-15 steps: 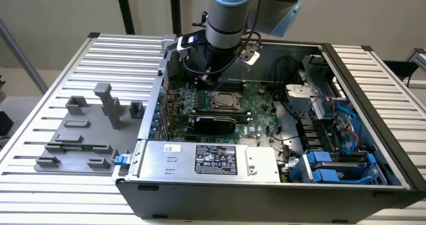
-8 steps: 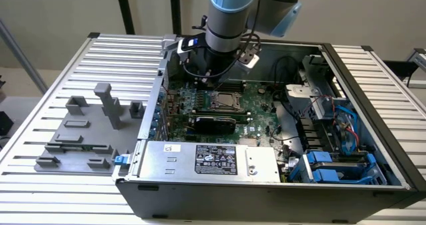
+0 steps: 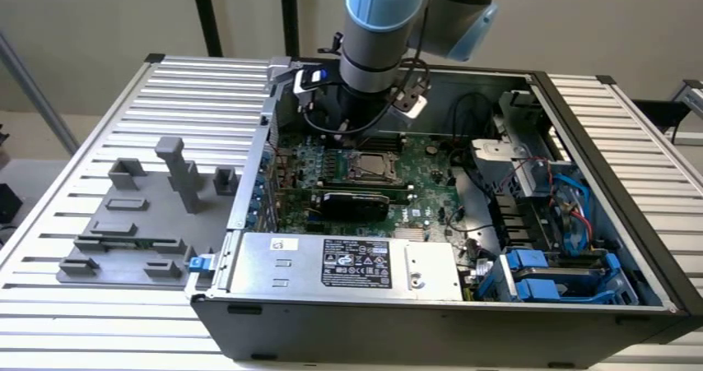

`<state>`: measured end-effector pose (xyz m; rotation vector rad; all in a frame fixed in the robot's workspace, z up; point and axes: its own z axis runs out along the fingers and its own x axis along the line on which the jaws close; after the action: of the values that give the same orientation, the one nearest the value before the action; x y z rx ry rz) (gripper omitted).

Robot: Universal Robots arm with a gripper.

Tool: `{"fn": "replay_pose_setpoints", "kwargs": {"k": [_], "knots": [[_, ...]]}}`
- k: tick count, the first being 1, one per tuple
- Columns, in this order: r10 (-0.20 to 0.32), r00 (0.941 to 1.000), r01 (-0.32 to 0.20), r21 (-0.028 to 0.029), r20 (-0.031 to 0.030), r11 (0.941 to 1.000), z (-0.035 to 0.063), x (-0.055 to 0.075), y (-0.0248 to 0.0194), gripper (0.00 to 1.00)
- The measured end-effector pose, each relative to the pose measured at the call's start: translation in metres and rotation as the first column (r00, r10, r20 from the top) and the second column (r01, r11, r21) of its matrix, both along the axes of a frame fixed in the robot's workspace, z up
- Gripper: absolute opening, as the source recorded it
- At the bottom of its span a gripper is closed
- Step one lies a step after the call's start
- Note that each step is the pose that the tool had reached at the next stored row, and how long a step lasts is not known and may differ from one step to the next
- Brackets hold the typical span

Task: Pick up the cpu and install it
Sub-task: 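Close the cpu cover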

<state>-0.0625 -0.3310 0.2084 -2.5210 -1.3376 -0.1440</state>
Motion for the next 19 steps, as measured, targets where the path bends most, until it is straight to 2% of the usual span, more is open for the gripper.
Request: {"fn": "replay_pose_setpoints", "kwargs": {"k": [4, 7, 19], "knots": [[0.000, 1.0000, 0.000, 0.0061, 0.0004, 1.0000, -0.0037, 0.005, 0.0000, 0.11], [-0.001, 1.0000, 0.001, 0.0082, 0.0007, 1.0000, -0.0056, 0.010, 0.0000, 0.11], [-0.002, 1.0000, 0.002, 0.0086, 0.0007, 1.0000, -0.0094, 0.023, 0.0002, 0.11]]}}
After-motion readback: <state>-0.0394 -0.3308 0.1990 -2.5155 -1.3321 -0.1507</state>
